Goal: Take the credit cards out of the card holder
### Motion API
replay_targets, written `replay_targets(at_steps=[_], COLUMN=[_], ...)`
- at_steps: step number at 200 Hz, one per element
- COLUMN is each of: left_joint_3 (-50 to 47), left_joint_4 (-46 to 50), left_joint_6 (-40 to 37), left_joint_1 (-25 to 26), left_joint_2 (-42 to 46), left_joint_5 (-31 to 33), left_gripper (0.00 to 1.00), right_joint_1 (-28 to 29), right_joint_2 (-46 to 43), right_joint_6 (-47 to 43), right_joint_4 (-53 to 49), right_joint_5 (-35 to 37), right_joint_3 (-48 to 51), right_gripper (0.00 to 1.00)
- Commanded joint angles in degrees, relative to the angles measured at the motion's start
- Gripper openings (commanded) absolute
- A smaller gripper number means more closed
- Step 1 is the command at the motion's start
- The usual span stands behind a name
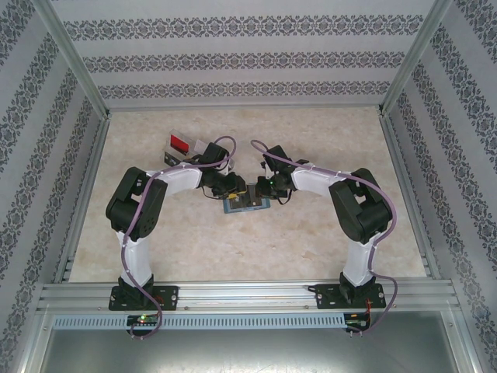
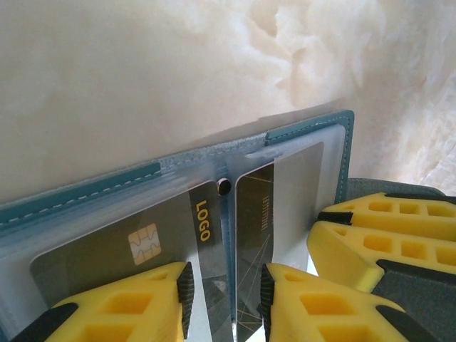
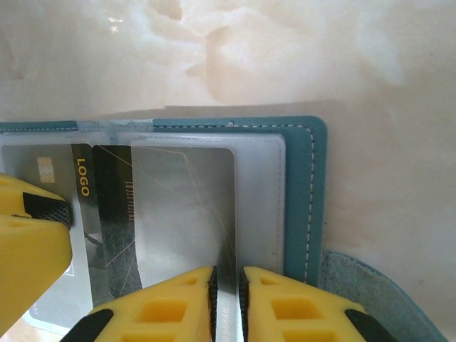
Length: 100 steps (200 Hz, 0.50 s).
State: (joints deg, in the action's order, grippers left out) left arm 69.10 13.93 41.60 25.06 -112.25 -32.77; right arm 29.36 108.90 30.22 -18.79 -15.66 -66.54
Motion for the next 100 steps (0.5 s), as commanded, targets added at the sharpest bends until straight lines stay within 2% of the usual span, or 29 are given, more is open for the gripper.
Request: replay_targets(at_steps=[1, 28, 73, 100], left_joint_3=[-2.7, -2.4, -1.9, -0.7], left_joint_4=[3.0, 1.7, -5.3, -6.5], left_joint_6=[-2.3, -3.3, -1.0, -0.2], left_joint_1=[-1.4, -1.6, -1.6, -1.4], left_joint_2=[-1.7, -2.3, -1.9, -1.7], left_joint_5=[2.9, 0.2, -8.4, -8.9], left_gripper=[0.34, 0.33, 0.34, 0.34], right_joint_1=[-0.7, -0.8, -0.8, -0.8], right_joint_2=[2.1, 2.7, 3.4, 3.8], right_joint_6=[1.1, 0.9, 0.9, 1.1], right_joint_4=[-1.9, -2.0, -1.9, -1.6], right_joint_5=[0.7, 0.4, -0.4, -0.8], right_joint_3=[0.5, 0.6, 0.2, 0.3], right_gripper=[0.20, 0.19, 0.19, 0.18])
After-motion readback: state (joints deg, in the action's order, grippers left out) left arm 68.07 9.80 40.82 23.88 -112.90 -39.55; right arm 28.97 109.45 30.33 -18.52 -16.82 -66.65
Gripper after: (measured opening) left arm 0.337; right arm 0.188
